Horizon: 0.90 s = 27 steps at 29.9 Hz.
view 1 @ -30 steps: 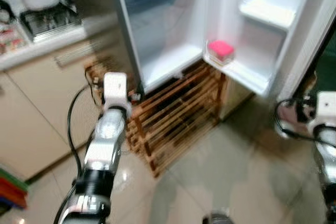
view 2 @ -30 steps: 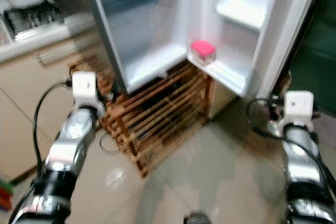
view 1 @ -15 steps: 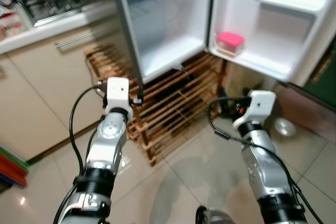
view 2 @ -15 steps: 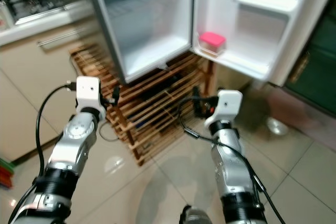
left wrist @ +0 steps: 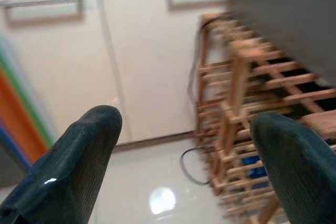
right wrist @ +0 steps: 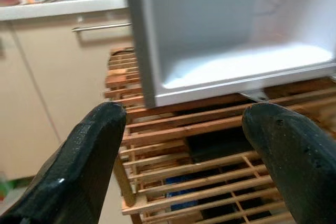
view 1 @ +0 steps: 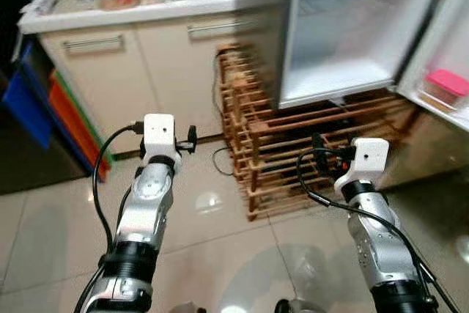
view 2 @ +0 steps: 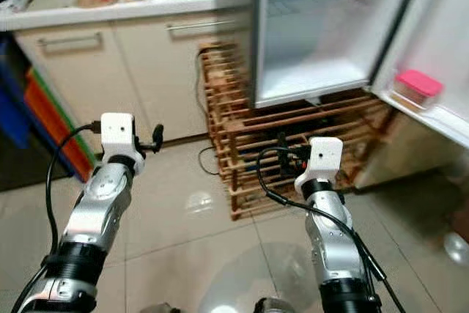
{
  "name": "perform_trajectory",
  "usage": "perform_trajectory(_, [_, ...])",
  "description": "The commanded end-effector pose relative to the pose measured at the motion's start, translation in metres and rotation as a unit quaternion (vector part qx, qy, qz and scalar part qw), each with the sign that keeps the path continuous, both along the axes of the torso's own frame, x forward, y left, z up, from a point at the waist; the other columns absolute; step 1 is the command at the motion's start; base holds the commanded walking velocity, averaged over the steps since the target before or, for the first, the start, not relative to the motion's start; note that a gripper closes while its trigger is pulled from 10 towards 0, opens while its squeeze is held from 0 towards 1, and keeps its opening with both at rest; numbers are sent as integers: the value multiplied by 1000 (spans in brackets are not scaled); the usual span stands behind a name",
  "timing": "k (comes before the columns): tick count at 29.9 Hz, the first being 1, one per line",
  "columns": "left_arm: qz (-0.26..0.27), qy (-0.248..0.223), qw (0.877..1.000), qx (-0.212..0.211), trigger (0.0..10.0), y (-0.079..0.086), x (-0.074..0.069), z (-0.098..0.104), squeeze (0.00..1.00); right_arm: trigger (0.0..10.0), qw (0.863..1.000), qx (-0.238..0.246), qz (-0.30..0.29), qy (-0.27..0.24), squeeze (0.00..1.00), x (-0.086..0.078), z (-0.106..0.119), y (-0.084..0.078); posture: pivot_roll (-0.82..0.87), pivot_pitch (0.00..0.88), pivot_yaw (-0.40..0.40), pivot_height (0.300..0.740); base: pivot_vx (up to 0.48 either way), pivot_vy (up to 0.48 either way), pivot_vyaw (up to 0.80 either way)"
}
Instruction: Restocking fridge
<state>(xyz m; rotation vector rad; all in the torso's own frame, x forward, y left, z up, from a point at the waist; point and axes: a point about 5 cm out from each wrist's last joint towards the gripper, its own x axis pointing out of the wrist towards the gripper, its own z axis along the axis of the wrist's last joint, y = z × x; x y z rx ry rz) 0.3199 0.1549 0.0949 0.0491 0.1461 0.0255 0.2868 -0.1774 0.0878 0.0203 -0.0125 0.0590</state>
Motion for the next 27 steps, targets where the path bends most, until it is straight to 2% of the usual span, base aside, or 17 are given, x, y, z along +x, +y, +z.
perform_trajectory(1, [-1,-19,1000,10,10000,-2,-2,6,0,10000,1000,-4,2,4,0,2,-1,0,-83,0,13,740,0,0,481])
perform_trajectory(5, [2,-38,999,1,10000,0,-3,11,0,10000,1000,-27,11,7,0,2,-4,6,-78,0,9,740,0,0,253])
perform_trajectory(10, [23,-106,994,19,10000,4,5,40,0,10000,993,-46,8,-105,0,0,29,15,-79,0,13,740,447,0,0])
perform_trajectory(12, [22,-120,992,23,10000,3,5,45,0,10000,991,-47,7,-125,0,2,37,18,-85,0,16,740,435,0,0])
perform_trajectory(17, [40,-108,993,8,10000,5,4,40,0,10000,992,-37,13,-119,0,4,37,22,-86,0,18,740,413,107,0])
perform_trajectory(18, [48,-96,994,-1,10000,7,4,37,0,10000,994,-34,18,-105,0,3,31,21,-82,0,16,740,382,292,0])
perform_trajectory(19, [55,-84,995,-9,10000,8,5,33,0,10000,997,-27,19,-69,0,0,17,16,-75,0,15,740,379,296,0])
perform_trajectory(22, [55,-85,995,-8,10000,8,5,33,0,10000,998,-23,14,-50,0,-2,10,13,-69,0,14,740,379,296,0])
perform_trajectory(27, [46,-100,994,13,10000,10,4,39,0,10000,999,-15,25,-38,0,-1,6,20,-59,0,16,740,412,242,490])
